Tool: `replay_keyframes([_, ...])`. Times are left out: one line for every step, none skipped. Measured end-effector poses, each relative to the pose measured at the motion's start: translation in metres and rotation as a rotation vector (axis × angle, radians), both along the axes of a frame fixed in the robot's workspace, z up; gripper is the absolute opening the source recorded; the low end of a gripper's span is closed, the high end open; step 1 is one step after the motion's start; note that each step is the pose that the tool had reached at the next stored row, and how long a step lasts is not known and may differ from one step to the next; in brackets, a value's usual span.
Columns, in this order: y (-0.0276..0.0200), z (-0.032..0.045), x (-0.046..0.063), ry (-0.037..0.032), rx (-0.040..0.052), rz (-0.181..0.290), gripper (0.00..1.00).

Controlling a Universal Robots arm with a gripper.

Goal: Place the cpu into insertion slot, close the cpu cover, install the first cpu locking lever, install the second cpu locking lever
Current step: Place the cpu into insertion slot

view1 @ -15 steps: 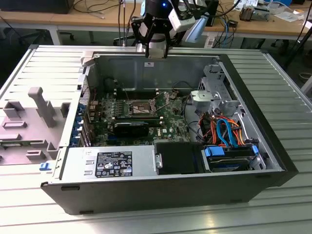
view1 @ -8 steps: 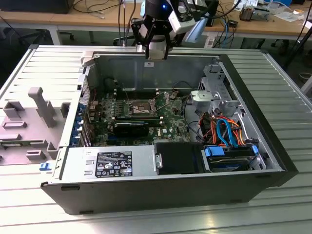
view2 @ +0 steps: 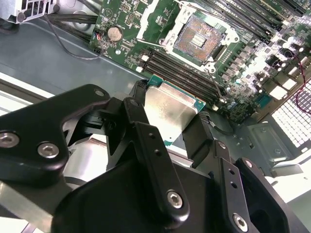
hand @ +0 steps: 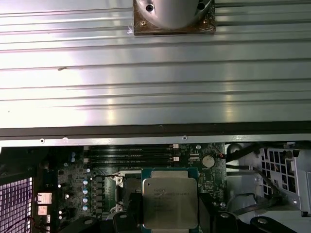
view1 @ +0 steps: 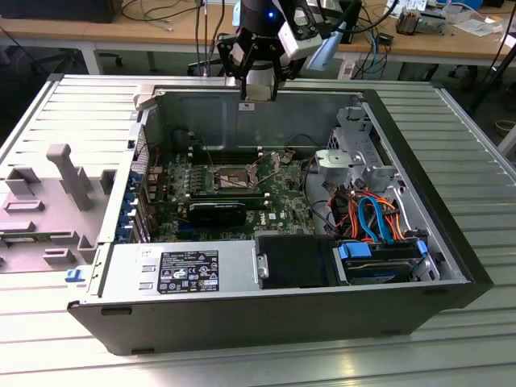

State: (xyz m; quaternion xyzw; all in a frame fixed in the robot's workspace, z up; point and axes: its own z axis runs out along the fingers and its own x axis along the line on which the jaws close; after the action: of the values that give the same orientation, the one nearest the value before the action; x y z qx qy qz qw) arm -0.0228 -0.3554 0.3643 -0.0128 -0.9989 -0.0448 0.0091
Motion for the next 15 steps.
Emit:
replay_keyframes([0.0000, -0.0001, 0.0000, 0.0000, 0.0000, 0.000, 0.55])
replay_keyframes([0.0000, -0.0002, 0.0000, 0.0000, 0.0000, 0.000, 0.55])
replay_keyframes([0.0000, -0.0003, 0.0000, 0.0000, 0.0000, 0.000, 0.55])
replay_keyframes([-0.0002, -0.0004, 0.0000, 0.0000, 0.0001, 0.000, 0.55])
replay_keyframes([-0.0005, -0.0007, 0.0000, -0.0002, 0.0004, 0.000, 0.55])
replay_keyframes([-0.0009, -0.0008, 0.0001, -0.0002, 0.0002, 0.000, 0.55])
replay_keyframes([-0.0013, -0.0007, 0.0001, 0.0000, 0.0000, 0.000, 0.55])
replay_keyframes([-0.0022, -0.0009, 0.0000, 0.0000, 0.0001, 0.000, 0.55])
replay_keyframes([-0.0029, -0.0010, 0.0000, 0.0000, 0.0001, 0.000, 0.55])
replay_keyframes([-0.0037, -0.0010, 0.0000, 0.0000, 0.0000, 0.000, 0.55])
replay_keyframes([-0.0056, -0.0014, 0.0000, 0.0000, 0.0000, 0.000, 0.55])
replay_keyframes([-0.0072, -0.0017, 0.0000, 0.0000, 0.0001, 0.000, 0.55])
replay_keyframes([-0.0079, -0.0019, 0.0000, 0.0000, 0.0001, 0.000, 0.55])
replay_keyframes([-0.0083, -0.0021, 0.0000, -0.0001, 0.0002, 0.000, 0.55])
replay_keyframes([-0.0093, -0.0024, 0.0000, -0.0001, 0.0001, 0.000, 0.55])
